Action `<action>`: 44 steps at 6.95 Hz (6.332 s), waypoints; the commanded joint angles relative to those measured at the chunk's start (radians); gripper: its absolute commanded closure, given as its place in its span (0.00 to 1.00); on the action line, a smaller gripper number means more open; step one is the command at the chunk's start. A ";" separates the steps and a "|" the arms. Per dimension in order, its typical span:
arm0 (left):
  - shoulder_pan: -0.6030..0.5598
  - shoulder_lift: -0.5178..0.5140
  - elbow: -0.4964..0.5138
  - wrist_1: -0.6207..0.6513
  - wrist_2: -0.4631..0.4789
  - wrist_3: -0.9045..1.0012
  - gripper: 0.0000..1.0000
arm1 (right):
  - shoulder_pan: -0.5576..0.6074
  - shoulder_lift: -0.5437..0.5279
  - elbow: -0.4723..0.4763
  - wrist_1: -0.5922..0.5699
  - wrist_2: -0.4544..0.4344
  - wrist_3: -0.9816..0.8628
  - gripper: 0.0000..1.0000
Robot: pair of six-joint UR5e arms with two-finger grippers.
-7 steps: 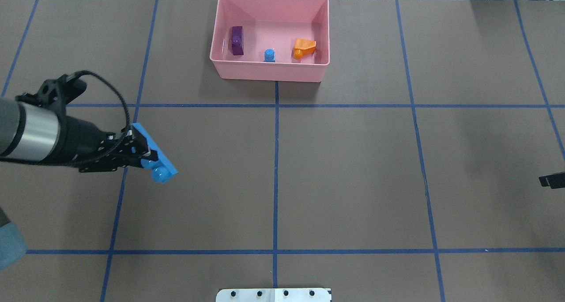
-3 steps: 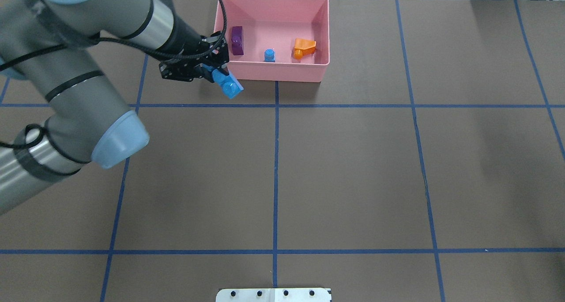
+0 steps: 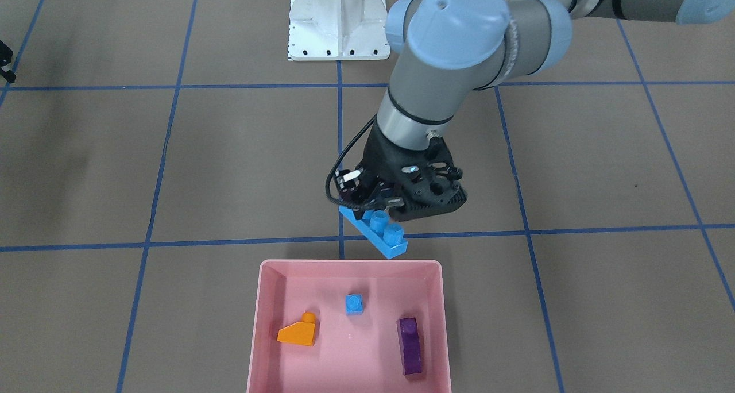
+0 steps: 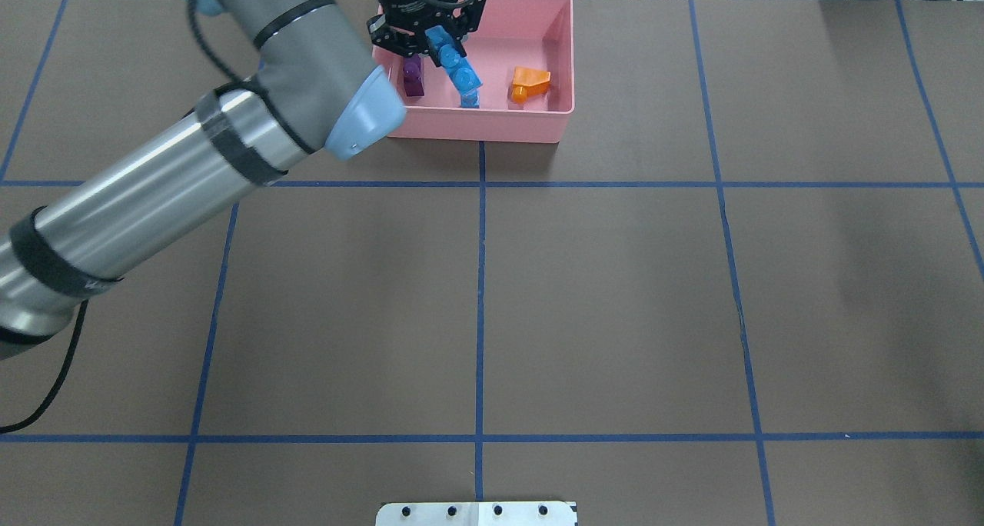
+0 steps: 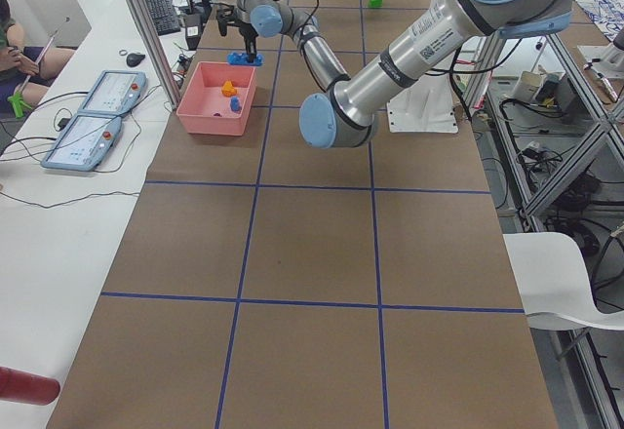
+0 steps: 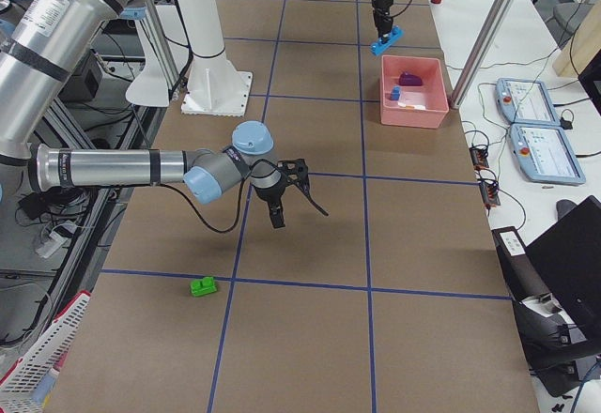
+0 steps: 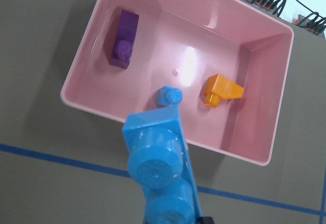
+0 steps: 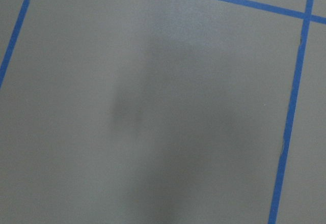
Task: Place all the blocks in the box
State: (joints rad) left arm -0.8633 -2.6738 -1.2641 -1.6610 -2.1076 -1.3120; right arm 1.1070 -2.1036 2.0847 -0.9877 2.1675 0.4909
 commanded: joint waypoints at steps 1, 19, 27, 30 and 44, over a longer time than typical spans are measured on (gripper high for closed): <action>-0.005 -0.175 0.305 -0.005 0.000 0.040 1.00 | 0.004 0.004 -0.002 0.000 0.008 0.000 0.00; -0.182 0.790 -0.747 0.414 -0.057 0.960 0.00 | -0.041 -0.230 -0.380 0.584 0.009 0.058 0.00; -0.746 0.942 -0.382 0.392 -0.143 1.912 0.00 | -0.421 -0.217 -0.419 0.592 -0.086 0.179 0.00; -0.747 0.944 -0.374 0.392 -0.143 1.912 0.00 | -0.466 -0.219 -0.449 0.593 -0.086 0.164 0.02; -0.790 1.068 -0.288 0.044 -0.255 1.530 0.00 | -0.213 -0.192 -0.309 0.616 0.124 0.136 1.00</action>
State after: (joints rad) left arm -1.6536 -1.6060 -1.5509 -1.6148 -2.3612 0.2184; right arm 0.8170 -2.3287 1.7030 -0.3221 2.2767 0.6221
